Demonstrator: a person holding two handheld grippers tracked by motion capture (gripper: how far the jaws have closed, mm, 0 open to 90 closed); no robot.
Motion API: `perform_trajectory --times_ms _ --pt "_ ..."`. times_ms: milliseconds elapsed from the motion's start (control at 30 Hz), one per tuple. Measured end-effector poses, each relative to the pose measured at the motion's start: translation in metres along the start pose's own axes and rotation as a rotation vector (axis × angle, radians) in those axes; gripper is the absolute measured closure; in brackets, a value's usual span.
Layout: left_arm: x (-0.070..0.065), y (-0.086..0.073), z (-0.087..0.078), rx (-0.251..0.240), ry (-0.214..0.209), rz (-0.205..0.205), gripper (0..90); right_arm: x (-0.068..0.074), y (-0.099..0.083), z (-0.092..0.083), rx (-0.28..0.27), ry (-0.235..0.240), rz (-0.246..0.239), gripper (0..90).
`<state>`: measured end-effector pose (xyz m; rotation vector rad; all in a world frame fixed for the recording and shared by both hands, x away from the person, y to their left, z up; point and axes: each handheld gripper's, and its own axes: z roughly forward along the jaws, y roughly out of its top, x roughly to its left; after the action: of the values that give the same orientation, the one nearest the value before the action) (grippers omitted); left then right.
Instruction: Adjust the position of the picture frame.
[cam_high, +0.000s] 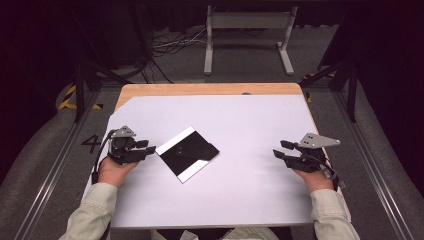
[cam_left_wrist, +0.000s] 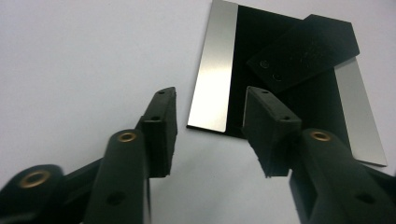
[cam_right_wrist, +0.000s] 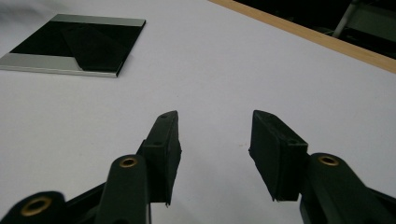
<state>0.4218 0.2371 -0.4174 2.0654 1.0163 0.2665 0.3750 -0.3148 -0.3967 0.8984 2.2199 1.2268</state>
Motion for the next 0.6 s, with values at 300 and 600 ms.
perform_trajectory --times_ms 300,600 --pt "-0.002 0.008 0.003 0.024 0.042 0.018 89.9 0.004 0.0 -0.008 0.027 0.011 -0.001 78.5" --pt "-0.001 0.017 0.017 0.045 0.083 0.018 90.0 0.006 0.0 -0.018 0.029 0.013 0.017 89.0"
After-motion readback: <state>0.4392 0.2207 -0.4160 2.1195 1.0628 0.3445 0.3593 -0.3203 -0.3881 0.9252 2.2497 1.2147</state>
